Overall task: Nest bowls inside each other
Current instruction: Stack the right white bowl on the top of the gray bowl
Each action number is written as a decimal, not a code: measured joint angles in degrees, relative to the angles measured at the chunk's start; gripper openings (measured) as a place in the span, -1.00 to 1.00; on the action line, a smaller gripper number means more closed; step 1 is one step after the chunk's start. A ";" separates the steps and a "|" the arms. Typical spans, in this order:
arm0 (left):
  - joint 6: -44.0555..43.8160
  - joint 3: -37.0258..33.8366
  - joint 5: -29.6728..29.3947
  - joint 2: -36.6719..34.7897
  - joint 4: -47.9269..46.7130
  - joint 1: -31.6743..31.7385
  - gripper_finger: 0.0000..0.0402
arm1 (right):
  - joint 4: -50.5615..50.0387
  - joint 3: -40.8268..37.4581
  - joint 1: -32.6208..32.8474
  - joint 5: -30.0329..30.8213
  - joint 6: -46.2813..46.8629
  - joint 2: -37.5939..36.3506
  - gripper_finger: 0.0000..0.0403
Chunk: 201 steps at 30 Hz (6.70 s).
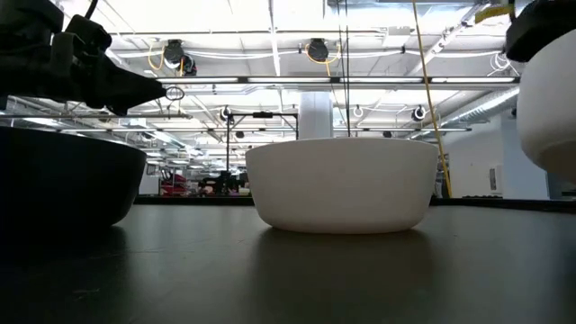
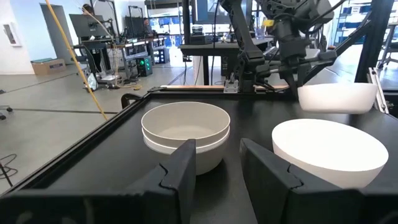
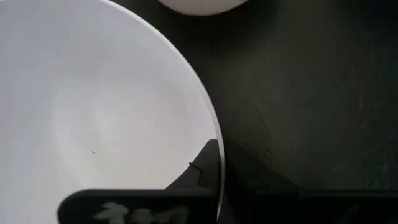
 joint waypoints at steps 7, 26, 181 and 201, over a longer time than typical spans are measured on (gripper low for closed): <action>1.27 0.00 -0.03 0.00 0.00 0.00 -0.37 | -0.03 0.00 2.53 7.79 -4.00 -5.89 -1.00; 2.93 0.00 -0.10 0.00 -0.43 -0.01 -0.37 | -12.76 -3.28 2.68 25.52 -14.04 -35.78 -1.00; 7.17 0.00 -0.47 0.04 -3.08 0.00 -0.37 | -29.76 60.63 -64.99 -17.72 -59.97 52.60 -1.00; 7.10 0.00 -0.47 0.04 -4.17 -0.02 -0.37 | -34.07 60.63 -64.35 -16.84 -58.70 51.63 -1.00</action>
